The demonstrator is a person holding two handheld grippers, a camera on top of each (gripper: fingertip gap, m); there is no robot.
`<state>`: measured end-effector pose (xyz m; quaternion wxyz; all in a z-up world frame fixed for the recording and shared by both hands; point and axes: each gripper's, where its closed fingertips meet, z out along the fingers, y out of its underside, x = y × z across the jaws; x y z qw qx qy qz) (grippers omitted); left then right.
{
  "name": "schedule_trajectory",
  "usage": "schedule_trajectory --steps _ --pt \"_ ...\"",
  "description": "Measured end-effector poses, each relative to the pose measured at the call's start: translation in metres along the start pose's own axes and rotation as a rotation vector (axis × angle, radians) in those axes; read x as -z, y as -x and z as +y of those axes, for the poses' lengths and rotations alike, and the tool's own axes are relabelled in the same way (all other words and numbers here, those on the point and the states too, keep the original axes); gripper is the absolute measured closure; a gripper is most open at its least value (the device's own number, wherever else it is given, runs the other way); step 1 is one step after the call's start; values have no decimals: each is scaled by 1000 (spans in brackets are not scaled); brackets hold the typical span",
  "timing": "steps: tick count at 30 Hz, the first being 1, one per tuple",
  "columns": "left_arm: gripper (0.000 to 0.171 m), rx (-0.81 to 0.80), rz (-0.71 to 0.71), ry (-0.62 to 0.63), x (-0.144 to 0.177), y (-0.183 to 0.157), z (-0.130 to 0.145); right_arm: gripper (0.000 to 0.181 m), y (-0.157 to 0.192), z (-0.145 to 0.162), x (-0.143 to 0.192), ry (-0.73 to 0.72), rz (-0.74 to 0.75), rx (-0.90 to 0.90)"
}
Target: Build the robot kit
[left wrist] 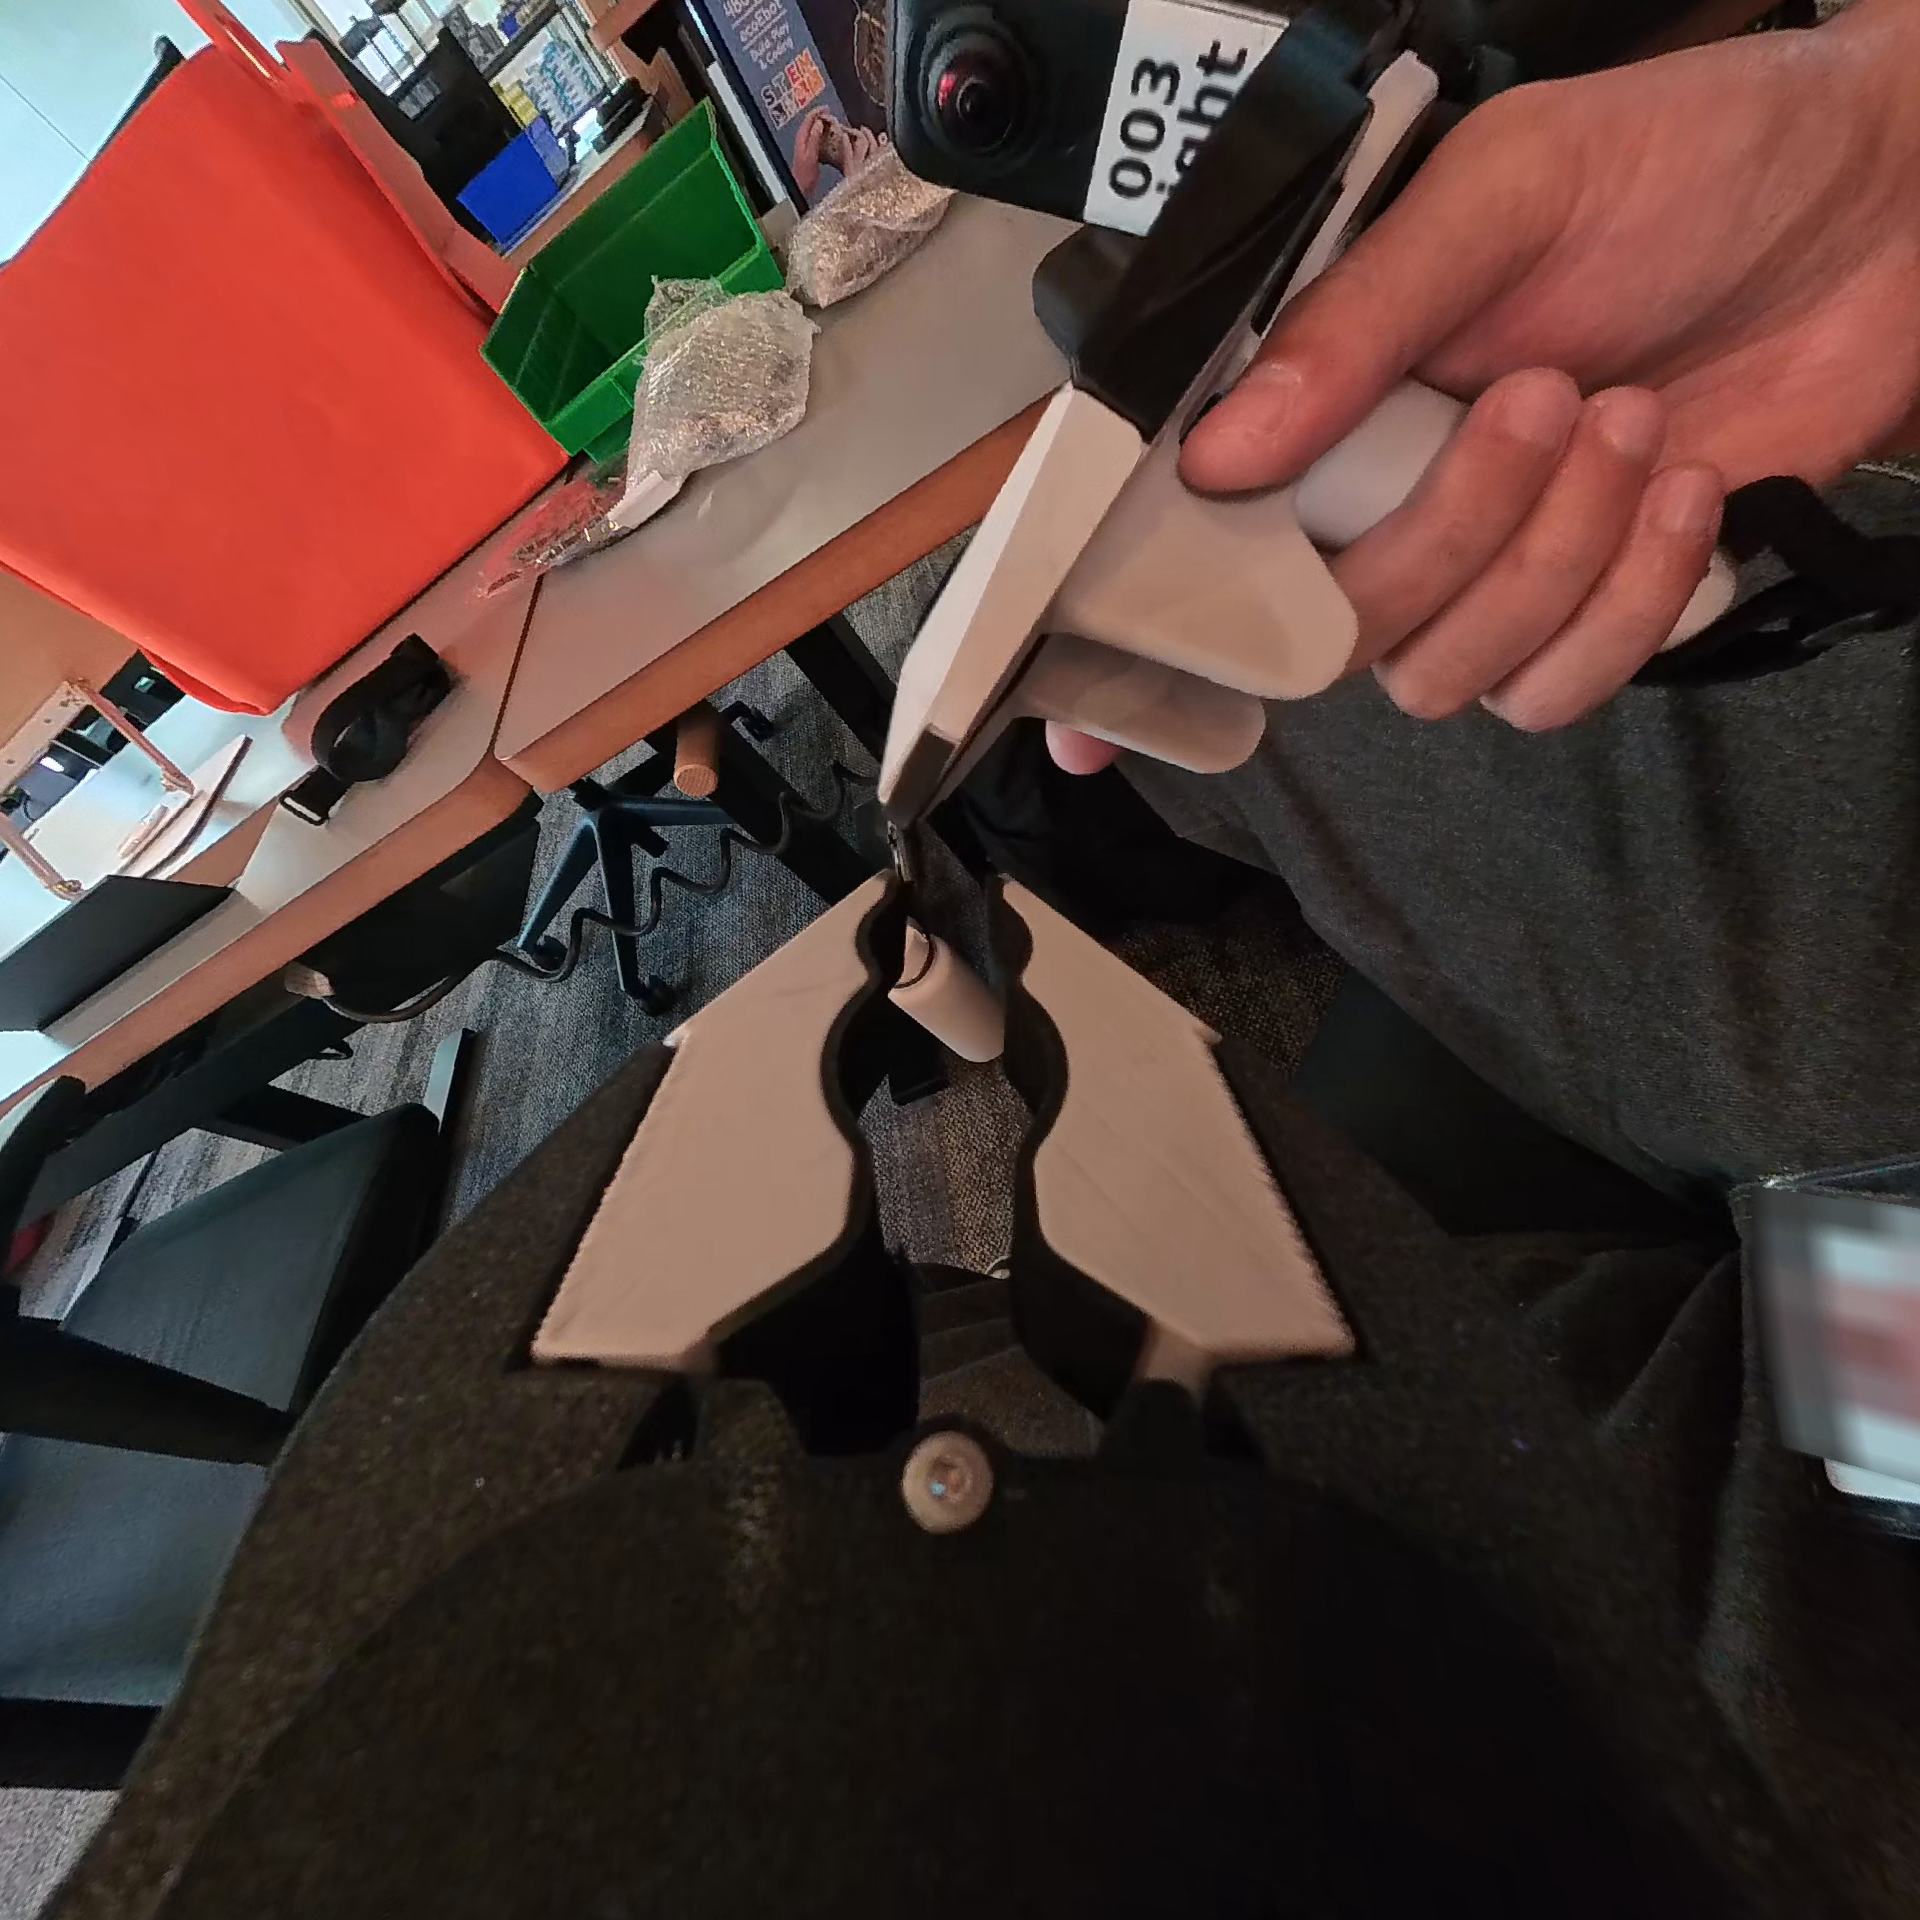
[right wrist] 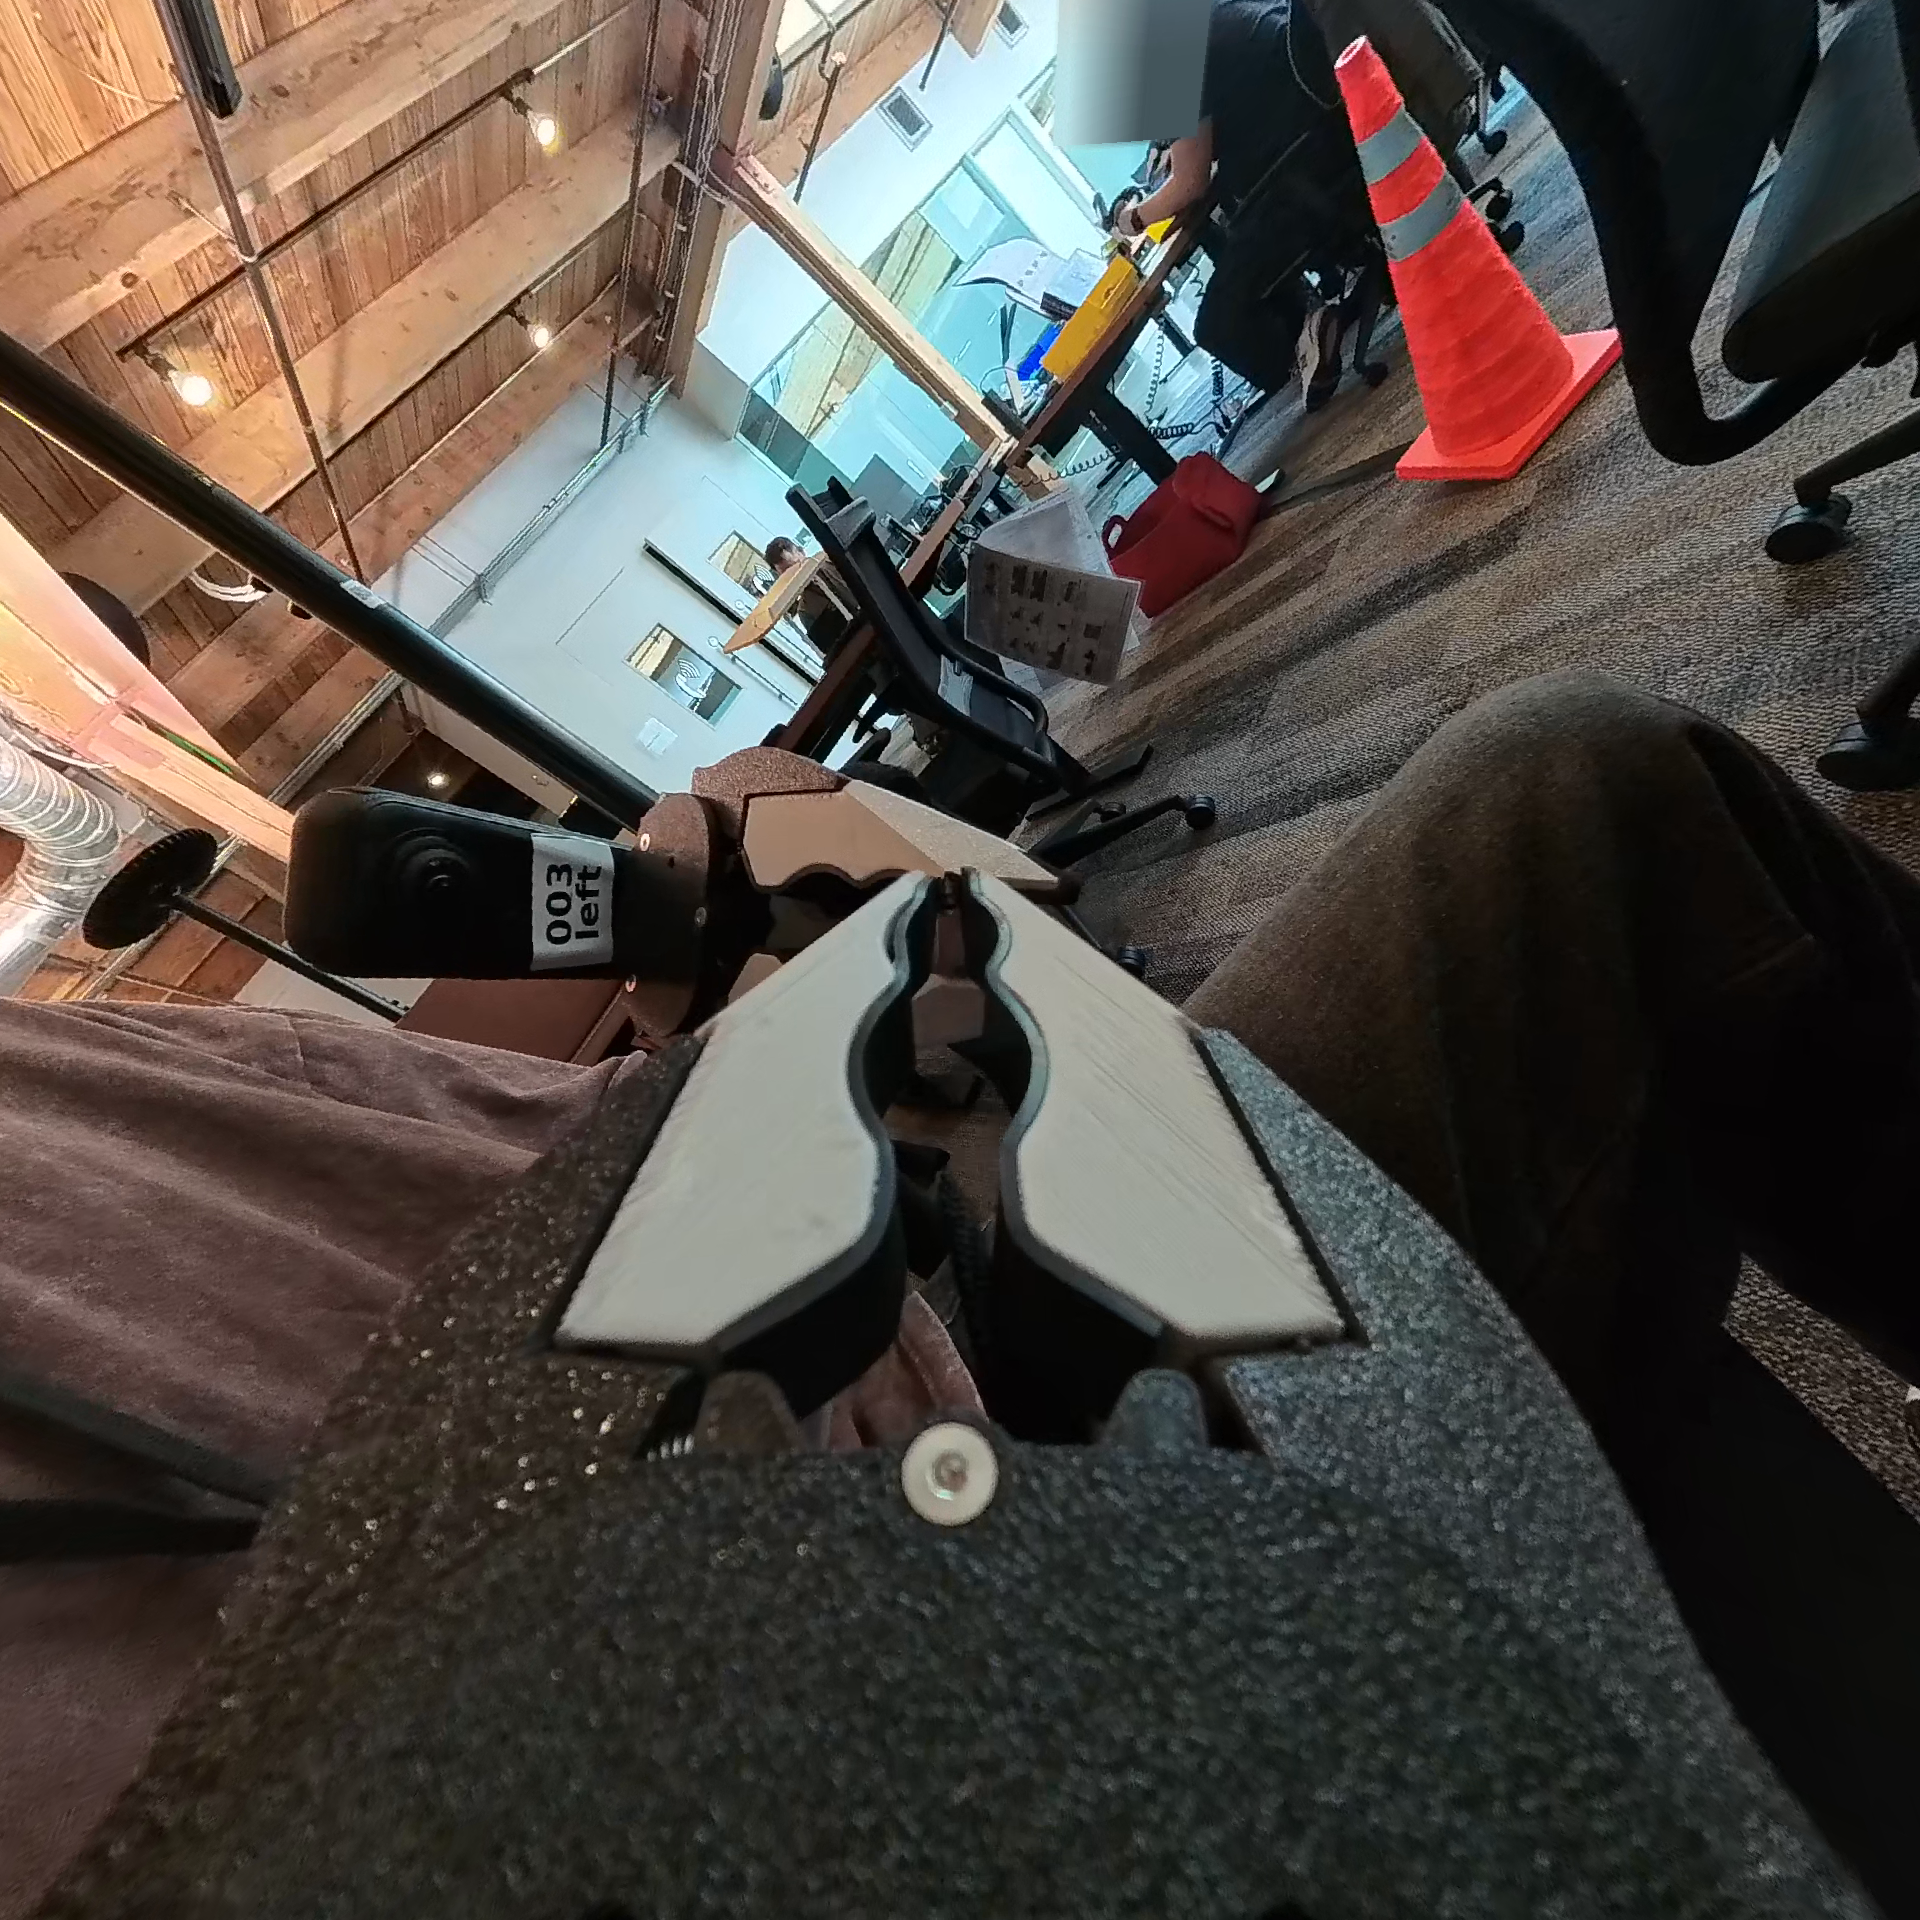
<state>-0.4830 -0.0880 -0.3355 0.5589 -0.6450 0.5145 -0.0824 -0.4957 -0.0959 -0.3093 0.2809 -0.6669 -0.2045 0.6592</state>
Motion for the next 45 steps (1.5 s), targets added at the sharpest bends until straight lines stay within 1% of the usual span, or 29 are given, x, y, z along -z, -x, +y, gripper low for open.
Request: schedule_trajectory --steps 7,11,18,21,23,28,33,38,45 --pt "158 -12 0 1 1 -1 0 177 -5 -13 8 -61 -1 -47" --pt "158 1 -4 -2 1 2 0 177 -7 -14 11 -65 8 -42" --pt "158 -2 -8 -9 1 2 -1 177 -1 1 1 8 -6 -12" --pt "165 -9 -14 -13 3 3 -2 177 0 6 -3 33 -8 0" --pt "168 -7 -8 -20 4 3 -3 177 1 7 -3 37 -14 -1" --pt "169 -9 -8 -17 4 3 -3 177 1 7 -2 40 -16 3" --pt "169 32 46 -34 4 0 -5 177 2 8 0 50 -15 17" --pt "169 -30 40 -23 2 -1 -2 177 0 10 1 74 -3 32" --pt "169 -59 61 -14 4 -4 3 177 -3 17 -1 118 18 81"
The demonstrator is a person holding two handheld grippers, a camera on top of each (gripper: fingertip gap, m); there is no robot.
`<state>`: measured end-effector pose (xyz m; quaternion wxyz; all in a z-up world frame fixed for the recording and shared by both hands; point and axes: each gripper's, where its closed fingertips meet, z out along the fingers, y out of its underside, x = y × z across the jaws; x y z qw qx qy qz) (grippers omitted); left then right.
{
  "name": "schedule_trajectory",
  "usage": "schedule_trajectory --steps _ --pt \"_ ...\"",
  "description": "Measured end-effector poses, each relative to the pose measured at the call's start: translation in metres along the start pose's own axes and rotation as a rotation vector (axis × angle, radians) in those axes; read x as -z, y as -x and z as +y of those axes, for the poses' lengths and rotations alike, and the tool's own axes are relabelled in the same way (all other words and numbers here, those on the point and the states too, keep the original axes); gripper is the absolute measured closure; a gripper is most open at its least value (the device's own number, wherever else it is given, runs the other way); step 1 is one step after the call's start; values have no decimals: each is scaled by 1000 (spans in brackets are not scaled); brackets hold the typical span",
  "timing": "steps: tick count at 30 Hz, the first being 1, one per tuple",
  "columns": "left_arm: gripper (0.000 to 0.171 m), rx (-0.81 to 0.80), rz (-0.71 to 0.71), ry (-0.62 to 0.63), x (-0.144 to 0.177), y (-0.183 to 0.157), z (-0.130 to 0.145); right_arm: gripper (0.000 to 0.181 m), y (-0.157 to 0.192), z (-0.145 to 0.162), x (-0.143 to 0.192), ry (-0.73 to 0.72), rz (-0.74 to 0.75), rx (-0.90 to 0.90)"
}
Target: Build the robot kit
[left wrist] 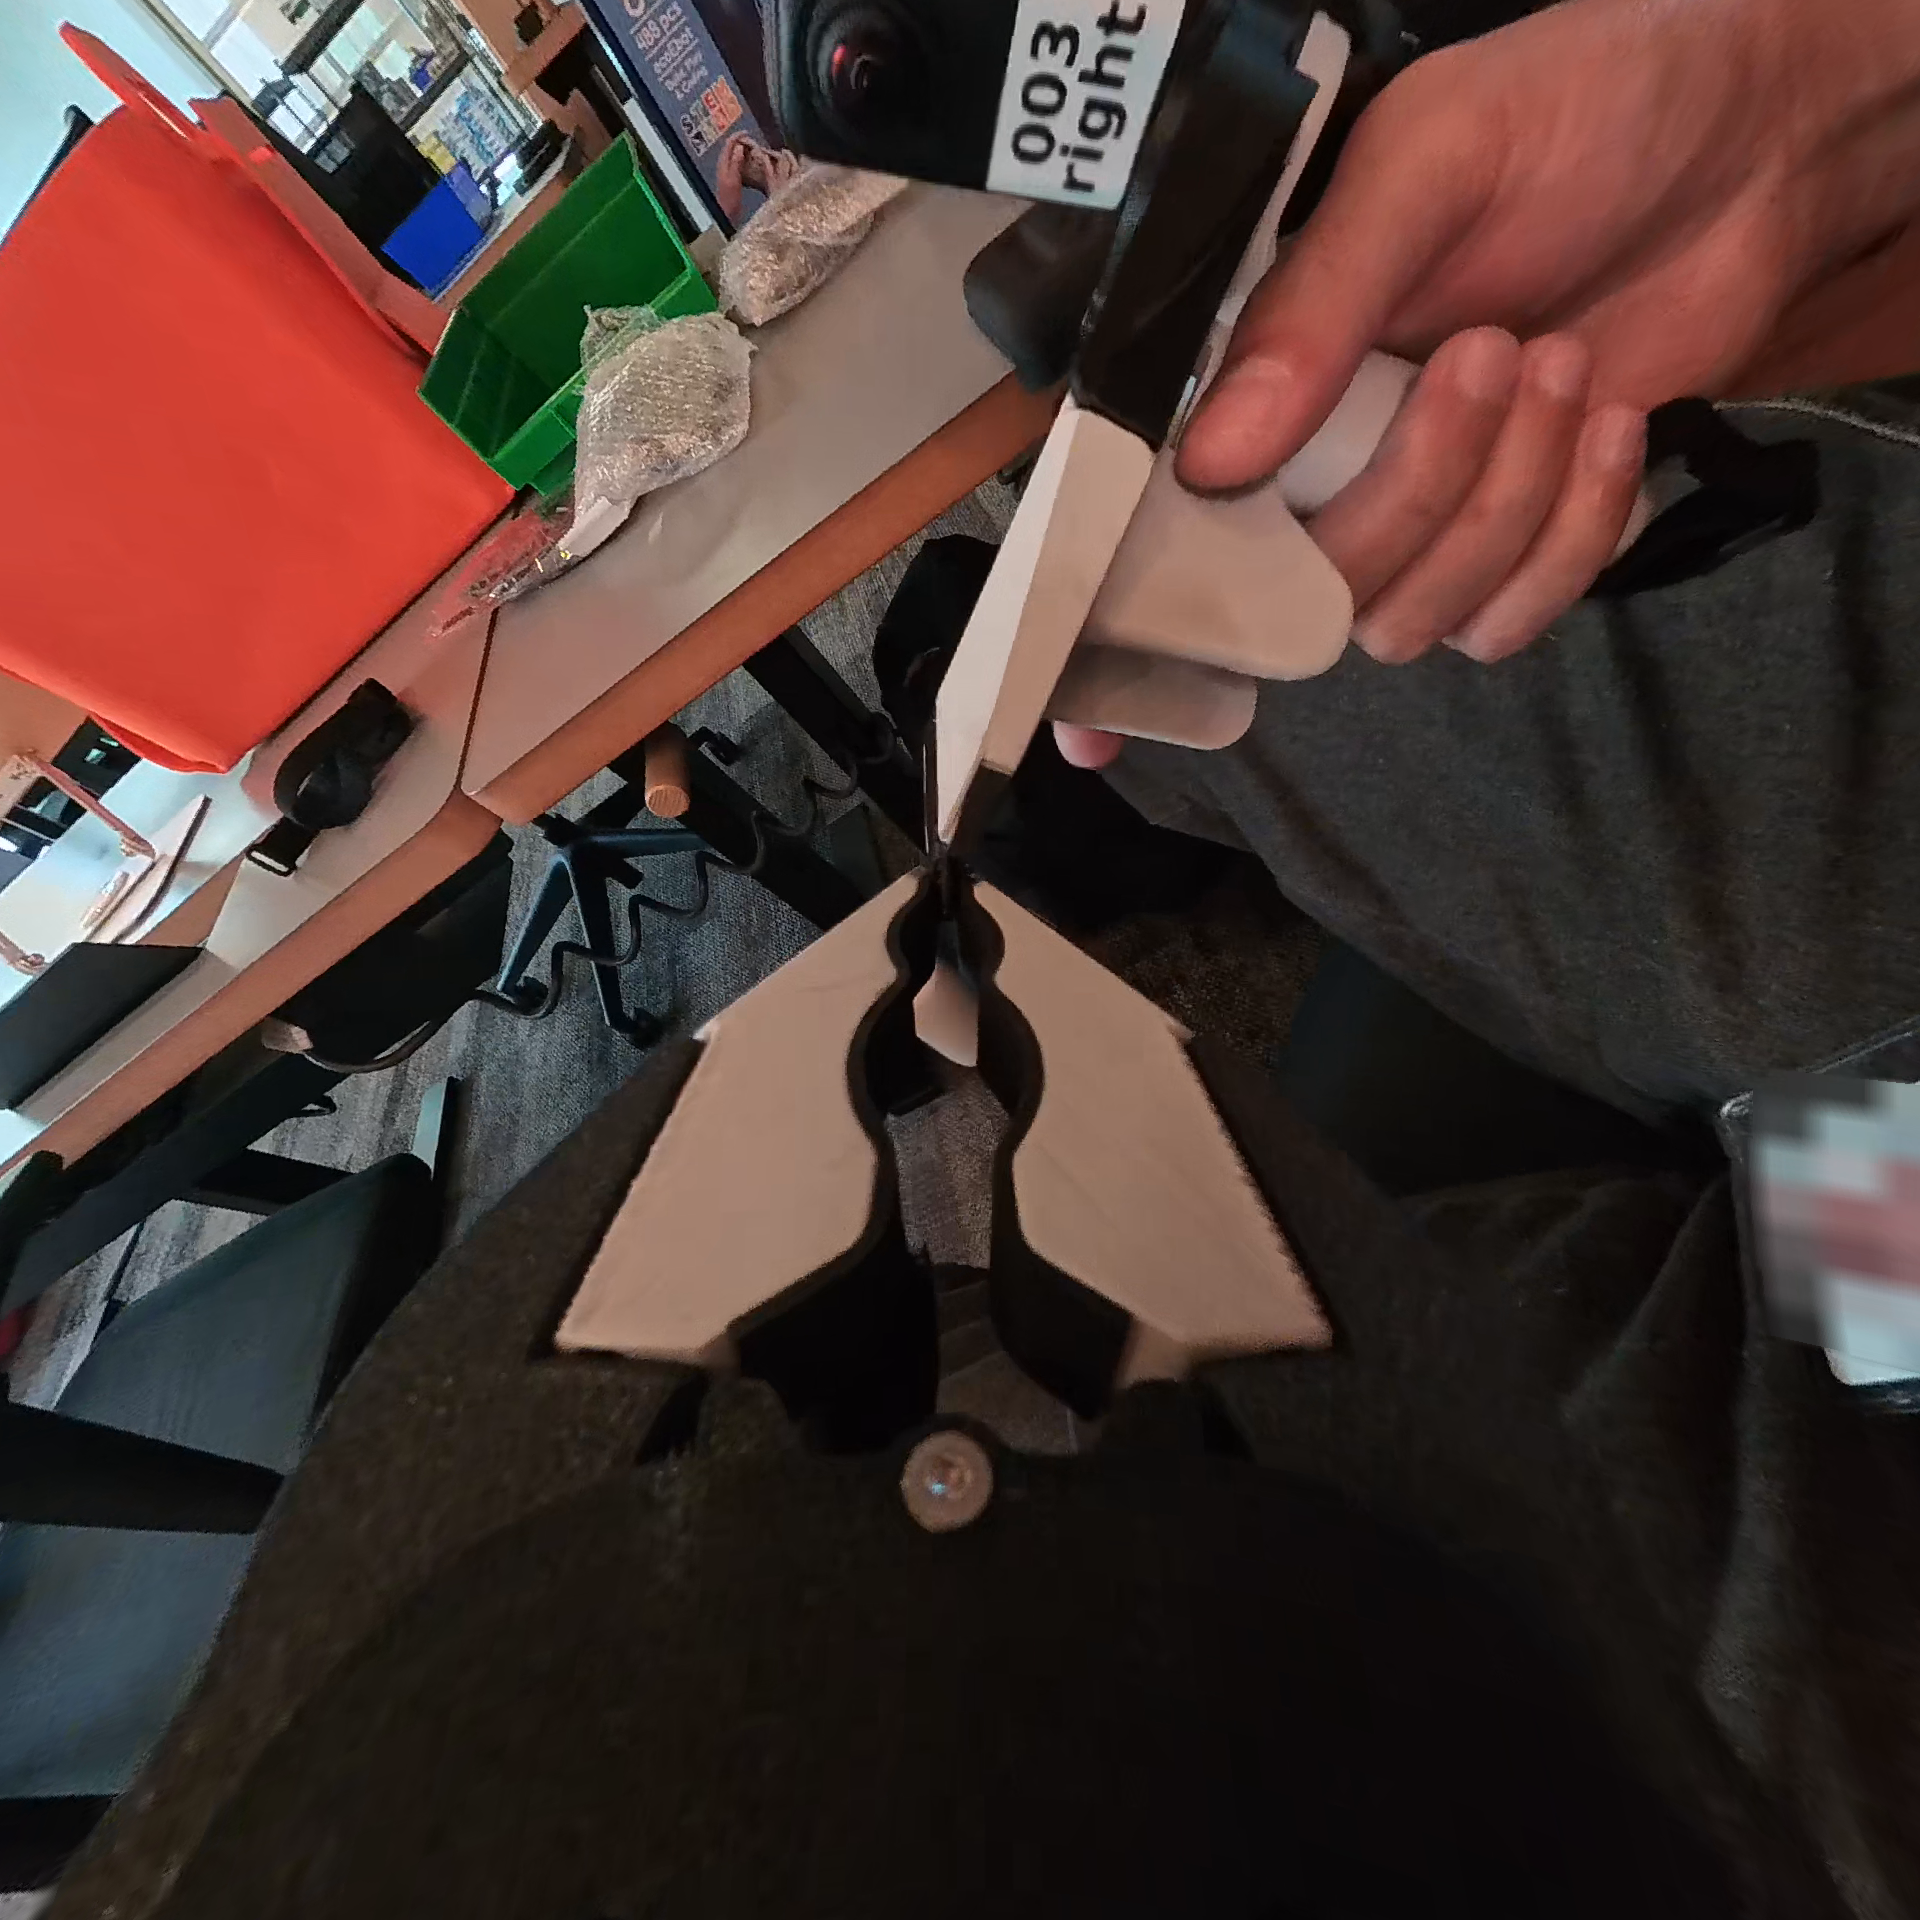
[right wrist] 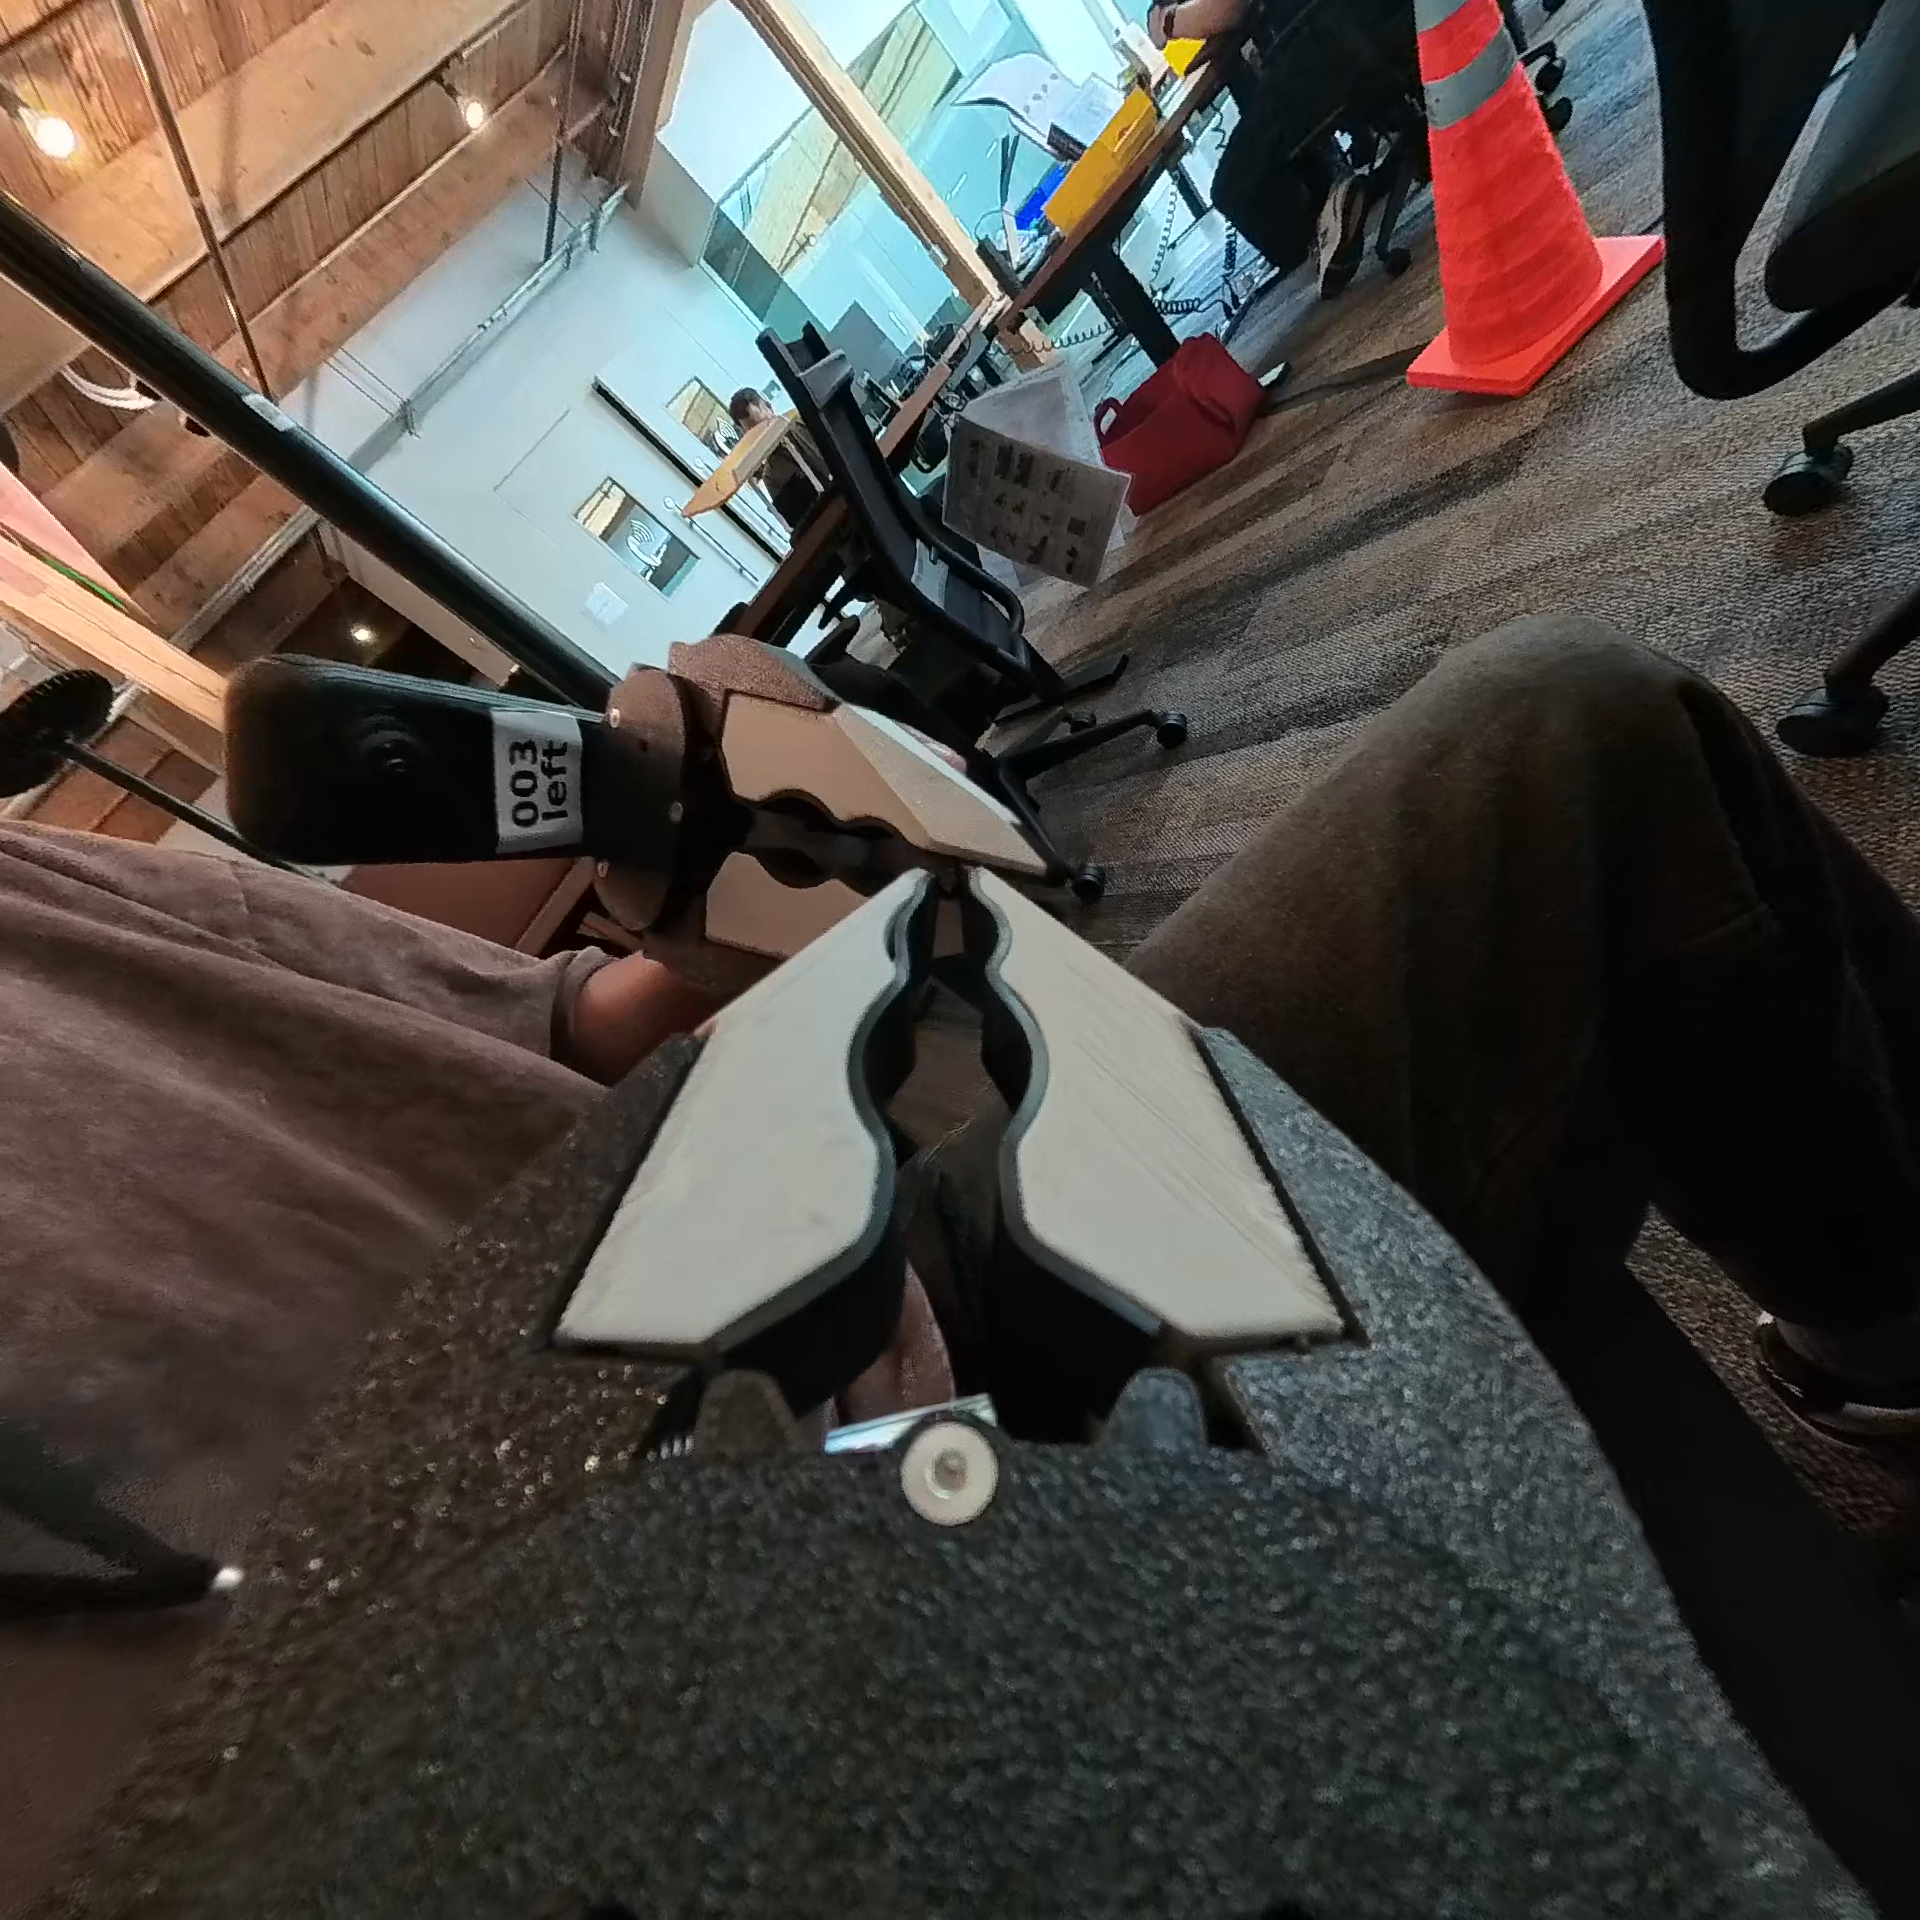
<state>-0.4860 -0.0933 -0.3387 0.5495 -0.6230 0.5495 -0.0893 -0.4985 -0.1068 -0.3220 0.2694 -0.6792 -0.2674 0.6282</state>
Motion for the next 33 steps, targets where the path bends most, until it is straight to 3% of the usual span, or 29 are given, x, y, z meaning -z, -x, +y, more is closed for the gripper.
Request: schedule_trajectory --steps 3,4,6,8,10,13,16,18,21,23,28,33 --pt "168 79 -6 -26 1 2 -3 177 2 -4 4 4 42 62" --pt "161 101 -16 -33 1 5 -4 177 5 -12 14 -14 80 103" --pt "150 154 -18 -37 2 10 -2 177 24 -29 56 -51 154 205" --pt "151 206 -21 -28 1 16 2 177 46 -43 129 -83 301 368" --pt "151 247 -24 -24 -1 21 4 177 55 -53 233 -97 568 489" --pt "151 301 -32 -8 -6 27 10 176 67 -56 429 -151 1037 486" --pt "151 362 -32 -4 -16 34 12 176 66 -16 639 -30 1475 344" --pt "151 398 -25 -10 -27 38 9 177 54 24 765 -50 1620 86" --pt "150 409 0 -16 -45 40 -1 177 29 68 885 -249 1678 -192" --pt "151 402 16 -13 -55 38 -6 177 12 82 918 -364 1670 -293" --pt "152 393 21 35 -72 31 2 177 -18 125 965 -398 1714 -488" --pt "152 403 21 73 -81 35 16 177 -25 142 982 -356 1725 -567"
